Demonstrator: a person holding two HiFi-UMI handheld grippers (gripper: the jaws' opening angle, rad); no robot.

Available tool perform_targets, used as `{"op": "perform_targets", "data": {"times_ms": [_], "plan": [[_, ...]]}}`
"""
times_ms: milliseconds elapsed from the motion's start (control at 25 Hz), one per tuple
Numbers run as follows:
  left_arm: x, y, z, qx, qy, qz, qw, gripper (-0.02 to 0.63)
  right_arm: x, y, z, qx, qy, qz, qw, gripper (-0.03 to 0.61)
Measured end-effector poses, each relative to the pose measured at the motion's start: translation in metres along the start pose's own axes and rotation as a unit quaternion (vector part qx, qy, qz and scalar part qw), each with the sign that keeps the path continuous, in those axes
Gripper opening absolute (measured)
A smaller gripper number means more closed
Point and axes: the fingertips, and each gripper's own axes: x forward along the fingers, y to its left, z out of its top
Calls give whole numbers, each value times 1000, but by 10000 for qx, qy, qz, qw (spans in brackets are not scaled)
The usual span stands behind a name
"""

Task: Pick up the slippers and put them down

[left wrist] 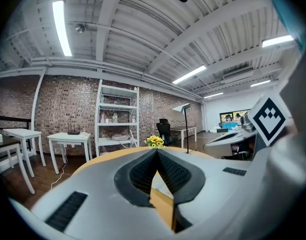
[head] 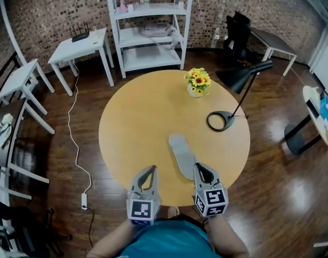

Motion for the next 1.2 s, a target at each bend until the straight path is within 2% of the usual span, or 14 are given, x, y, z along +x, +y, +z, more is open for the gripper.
{"op": "perform_targets", "data": {"times_ms": [80, 200, 360, 640, 800, 960, 1080, 1200], "plan": [[19, -10, -9, -41, 92, 30, 9999, 5, 15, -18, -15, -27, 184, 62, 9998, 80], [39, -18, -34, -74, 391, 148, 9991, 5, 37, -37, -39, 55, 421, 150, 9990, 94], [58, -26, -61, -113, 759, 125, 9970, 5, 71, -51, -74, 72, 822, 203, 9964, 149], [82, -29, -96, -141, 1171, 103, 9930, 5, 113, -66, -156, -3, 1891, 209, 9817, 195], [86, -31, -111, -238, 1313, 73, 9910, 5, 124, -62, -191, -137, 2392, 305, 9704, 195], [83, -32, -116, -316, 1408, 55, 9895, 5, 127, -52, -200, -306, 2657, 375, 9628, 185], [82, -36, -117, -325, 1468, 13, 9886, 5, 127, -50, -199, -340, 2701, 351, 9616, 149], [83, -40, -122, -307, 1504, -21, 9881, 5, 126, -51, -196, -176, 2575, 322, 9656, 46]]}}
